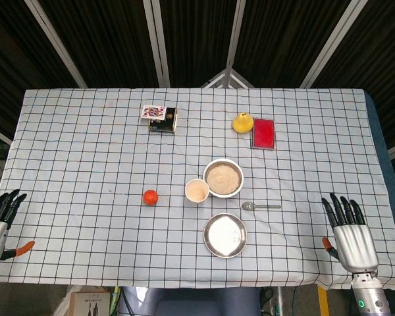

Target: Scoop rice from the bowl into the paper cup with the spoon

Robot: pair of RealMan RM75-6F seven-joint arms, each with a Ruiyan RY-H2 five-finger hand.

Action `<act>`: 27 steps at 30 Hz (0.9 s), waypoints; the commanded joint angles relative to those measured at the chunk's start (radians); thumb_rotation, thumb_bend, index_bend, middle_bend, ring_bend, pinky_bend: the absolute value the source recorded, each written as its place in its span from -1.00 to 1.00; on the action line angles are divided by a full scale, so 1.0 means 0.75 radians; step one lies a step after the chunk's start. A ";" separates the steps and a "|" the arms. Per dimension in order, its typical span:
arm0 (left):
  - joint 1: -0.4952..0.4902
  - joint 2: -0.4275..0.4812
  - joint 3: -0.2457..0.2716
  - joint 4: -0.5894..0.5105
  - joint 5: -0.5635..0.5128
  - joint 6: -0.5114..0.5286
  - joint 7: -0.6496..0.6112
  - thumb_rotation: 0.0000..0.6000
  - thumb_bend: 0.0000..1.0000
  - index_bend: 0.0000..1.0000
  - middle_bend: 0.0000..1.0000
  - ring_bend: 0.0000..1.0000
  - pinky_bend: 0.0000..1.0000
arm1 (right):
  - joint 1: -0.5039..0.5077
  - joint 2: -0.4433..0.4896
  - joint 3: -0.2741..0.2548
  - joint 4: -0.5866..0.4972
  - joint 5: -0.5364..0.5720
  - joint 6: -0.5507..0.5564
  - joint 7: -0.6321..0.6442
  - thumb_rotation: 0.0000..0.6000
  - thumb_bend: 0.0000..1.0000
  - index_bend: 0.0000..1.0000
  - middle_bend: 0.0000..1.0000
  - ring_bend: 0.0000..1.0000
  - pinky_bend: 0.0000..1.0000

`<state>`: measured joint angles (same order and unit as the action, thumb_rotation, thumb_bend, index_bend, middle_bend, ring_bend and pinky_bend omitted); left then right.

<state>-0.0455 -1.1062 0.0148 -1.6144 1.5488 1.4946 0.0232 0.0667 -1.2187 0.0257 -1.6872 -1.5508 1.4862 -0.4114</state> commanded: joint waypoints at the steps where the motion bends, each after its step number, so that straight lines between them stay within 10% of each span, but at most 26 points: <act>1: 0.000 0.000 0.000 0.000 0.000 0.000 0.001 1.00 -1.00 -1.00 -1.00 -1.00 -1.00 | 0.000 0.000 0.000 0.000 -0.001 0.001 -0.001 1.00 -0.37 -1.00 -1.00 -1.00 -0.84; 15: 0.001 0.001 0.000 0.000 0.002 0.002 -0.006 1.00 -1.00 -1.00 -1.00 -1.00 -1.00 | 0.014 -0.013 0.013 -0.015 0.010 -0.014 -0.002 1.00 -0.37 -1.00 -0.98 -0.95 -0.74; 18: 0.001 0.001 0.001 0.003 0.007 0.005 -0.006 1.00 -1.00 -1.00 -1.00 -1.00 -1.00 | 0.031 -0.034 0.047 -0.018 0.001 0.007 -0.001 1.00 -0.37 -1.00 -0.53 -0.37 0.02; 20: 0.001 0.001 0.002 0.004 0.009 0.006 -0.008 1.00 -1.00 -1.00 -1.00 -1.00 -1.00 | 0.042 -0.060 0.075 -0.022 0.004 0.024 -0.002 1.00 -0.37 -0.99 0.11 0.28 0.59; 27: -0.006 -0.001 0.003 -0.001 0.018 -0.002 0.013 1.00 -1.00 -1.00 -1.00 -1.00 -1.00 | 0.172 -0.102 0.160 -0.106 0.222 -0.208 -0.098 1.00 -0.37 -0.29 0.88 0.97 1.00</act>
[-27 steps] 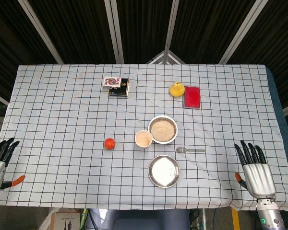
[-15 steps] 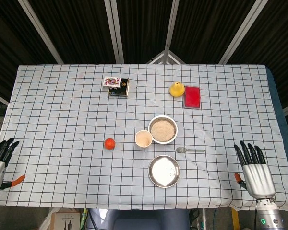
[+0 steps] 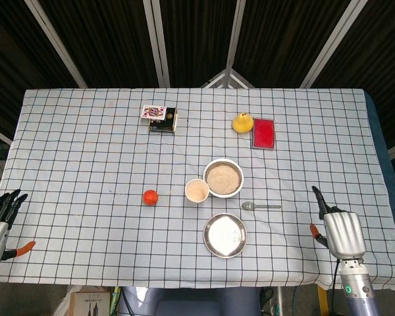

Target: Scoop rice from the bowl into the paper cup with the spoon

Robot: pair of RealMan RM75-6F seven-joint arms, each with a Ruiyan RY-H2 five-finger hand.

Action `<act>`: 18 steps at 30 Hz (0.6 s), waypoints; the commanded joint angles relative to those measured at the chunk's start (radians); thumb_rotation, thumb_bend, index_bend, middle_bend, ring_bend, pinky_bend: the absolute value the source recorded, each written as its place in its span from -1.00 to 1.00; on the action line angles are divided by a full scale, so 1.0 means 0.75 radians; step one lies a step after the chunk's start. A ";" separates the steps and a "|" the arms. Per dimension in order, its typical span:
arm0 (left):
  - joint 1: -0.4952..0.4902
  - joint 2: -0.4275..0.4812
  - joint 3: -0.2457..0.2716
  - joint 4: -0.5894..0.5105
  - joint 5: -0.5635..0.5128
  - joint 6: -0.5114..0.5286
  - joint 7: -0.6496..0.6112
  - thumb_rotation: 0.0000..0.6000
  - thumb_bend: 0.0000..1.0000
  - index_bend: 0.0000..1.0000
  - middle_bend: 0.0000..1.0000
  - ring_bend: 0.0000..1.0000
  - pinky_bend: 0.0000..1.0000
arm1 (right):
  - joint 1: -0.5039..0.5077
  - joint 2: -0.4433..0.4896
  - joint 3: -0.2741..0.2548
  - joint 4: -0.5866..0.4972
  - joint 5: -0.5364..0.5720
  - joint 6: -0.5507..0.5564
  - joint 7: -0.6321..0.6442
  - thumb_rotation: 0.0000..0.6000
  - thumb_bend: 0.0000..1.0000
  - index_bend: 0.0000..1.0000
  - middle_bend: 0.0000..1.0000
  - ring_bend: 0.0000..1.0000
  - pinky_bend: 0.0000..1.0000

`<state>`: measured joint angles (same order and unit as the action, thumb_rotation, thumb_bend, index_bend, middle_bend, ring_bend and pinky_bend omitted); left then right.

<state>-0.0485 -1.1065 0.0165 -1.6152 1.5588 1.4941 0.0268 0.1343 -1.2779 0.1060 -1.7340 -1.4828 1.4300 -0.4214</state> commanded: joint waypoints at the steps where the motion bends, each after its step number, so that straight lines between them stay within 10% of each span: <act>1: -0.003 -0.001 0.002 -0.001 0.006 -0.003 0.010 1.00 -1.00 -1.00 -1.00 -1.00 -1.00 | 0.106 -0.037 0.072 -0.047 0.174 -0.163 -0.123 1.00 -0.37 -0.22 0.91 0.99 1.00; 18: -0.006 0.015 0.013 0.004 0.011 -0.016 -0.040 1.00 -1.00 -1.00 -1.00 -1.00 -1.00 | 0.384 -0.397 0.196 0.066 0.658 -0.297 -0.558 1.00 -0.23 -0.06 0.95 1.00 1.00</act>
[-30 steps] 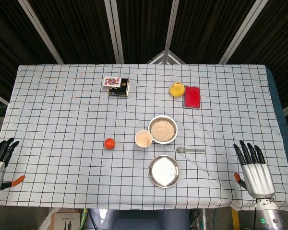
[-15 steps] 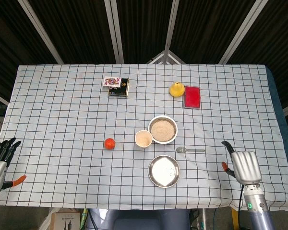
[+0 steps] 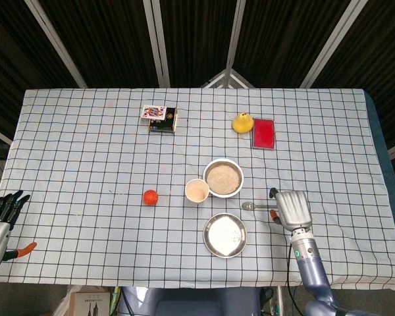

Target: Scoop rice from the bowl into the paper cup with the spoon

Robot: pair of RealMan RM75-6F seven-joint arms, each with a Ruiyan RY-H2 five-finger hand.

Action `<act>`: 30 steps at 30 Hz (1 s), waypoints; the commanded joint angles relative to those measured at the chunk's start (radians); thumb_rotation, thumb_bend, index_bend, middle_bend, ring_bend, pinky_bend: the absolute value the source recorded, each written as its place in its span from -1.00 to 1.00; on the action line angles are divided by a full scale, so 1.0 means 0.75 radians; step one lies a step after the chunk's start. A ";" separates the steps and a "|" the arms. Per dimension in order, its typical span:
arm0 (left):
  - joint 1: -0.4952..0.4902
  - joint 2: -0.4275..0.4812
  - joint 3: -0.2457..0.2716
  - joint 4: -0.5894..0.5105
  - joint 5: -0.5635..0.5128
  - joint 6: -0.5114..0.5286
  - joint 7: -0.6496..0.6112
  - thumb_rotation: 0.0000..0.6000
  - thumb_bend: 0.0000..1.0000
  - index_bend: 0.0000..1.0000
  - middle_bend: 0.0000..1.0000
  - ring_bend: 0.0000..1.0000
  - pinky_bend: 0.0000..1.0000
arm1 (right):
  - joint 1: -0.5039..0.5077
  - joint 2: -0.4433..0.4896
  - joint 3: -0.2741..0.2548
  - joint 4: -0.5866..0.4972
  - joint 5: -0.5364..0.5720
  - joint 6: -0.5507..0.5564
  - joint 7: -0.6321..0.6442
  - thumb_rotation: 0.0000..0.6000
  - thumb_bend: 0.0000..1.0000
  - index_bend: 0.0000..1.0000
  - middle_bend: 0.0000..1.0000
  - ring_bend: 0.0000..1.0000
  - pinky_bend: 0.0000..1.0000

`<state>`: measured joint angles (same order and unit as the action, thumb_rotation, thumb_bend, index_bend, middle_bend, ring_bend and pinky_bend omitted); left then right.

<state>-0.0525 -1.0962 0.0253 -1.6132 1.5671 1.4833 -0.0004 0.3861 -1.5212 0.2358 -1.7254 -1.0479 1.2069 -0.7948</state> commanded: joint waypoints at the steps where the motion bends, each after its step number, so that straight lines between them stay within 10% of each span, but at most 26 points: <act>1: -0.001 0.002 0.001 0.002 -0.001 -0.003 -0.007 1.00 -1.00 -1.00 -1.00 -1.00 -1.00 | 0.058 -0.089 0.024 0.069 0.096 0.003 -0.068 1.00 -0.22 -0.04 0.95 1.00 1.00; 30: -0.007 0.003 0.000 -0.011 -0.018 -0.021 0.005 1.00 -1.00 -1.00 -1.00 -1.00 -1.00 | 0.148 -0.199 -0.025 0.290 0.292 0.002 -0.016 1.00 -0.18 0.09 0.95 1.00 1.00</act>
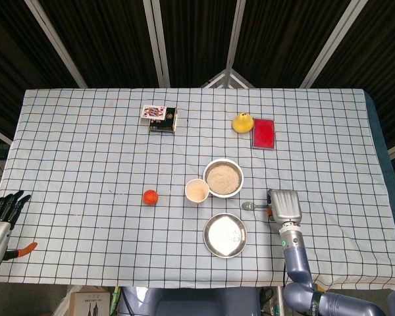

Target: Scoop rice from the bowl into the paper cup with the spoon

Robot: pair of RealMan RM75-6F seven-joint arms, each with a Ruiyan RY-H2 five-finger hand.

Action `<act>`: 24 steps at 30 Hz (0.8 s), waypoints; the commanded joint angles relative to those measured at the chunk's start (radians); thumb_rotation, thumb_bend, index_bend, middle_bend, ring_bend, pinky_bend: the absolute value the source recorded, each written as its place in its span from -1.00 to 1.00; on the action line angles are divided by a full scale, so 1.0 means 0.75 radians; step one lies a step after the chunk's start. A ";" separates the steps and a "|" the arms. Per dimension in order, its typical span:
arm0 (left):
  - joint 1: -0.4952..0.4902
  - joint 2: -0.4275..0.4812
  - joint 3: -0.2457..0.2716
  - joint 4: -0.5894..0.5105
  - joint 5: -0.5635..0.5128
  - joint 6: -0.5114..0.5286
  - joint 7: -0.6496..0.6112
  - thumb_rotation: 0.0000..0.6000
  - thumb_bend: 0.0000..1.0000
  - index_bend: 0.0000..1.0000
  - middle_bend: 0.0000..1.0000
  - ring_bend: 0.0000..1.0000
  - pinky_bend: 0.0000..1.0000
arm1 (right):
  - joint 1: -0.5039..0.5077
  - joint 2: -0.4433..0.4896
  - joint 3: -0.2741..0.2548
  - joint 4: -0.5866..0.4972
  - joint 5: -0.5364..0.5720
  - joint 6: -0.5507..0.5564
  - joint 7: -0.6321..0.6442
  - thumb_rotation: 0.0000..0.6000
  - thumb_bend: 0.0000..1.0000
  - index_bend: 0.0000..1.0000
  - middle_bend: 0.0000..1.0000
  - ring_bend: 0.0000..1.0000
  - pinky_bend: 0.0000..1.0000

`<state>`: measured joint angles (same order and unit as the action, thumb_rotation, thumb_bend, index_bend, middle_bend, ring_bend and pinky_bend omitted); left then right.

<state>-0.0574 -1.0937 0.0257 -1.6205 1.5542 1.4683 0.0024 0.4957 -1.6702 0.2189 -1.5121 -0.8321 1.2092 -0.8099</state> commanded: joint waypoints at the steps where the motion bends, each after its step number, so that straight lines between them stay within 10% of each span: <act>1: 0.000 0.000 0.000 -0.001 -0.002 -0.001 0.001 1.00 -1.00 -1.00 -1.00 -1.00 -1.00 | 0.003 -0.001 -0.004 0.010 0.005 -0.002 0.007 1.00 -0.18 0.09 0.95 1.00 1.00; 24: 0.000 -0.002 0.000 -0.003 -0.005 -0.002 0.009 1.00 -1.00 -1.00 -1.00 -1.00 -1.00 | 0.024 -0.010 -0.030 0.070 0.054 -0.009 0.047 1.00 -0.18 0.09 0.95 1.00 1.00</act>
<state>-0.0574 -1.0953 0.0258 -1.6228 1.5506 1.4667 0.0091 0.5132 -1.6780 0.1965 -1.4598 -0.7931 1.2024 -0.7743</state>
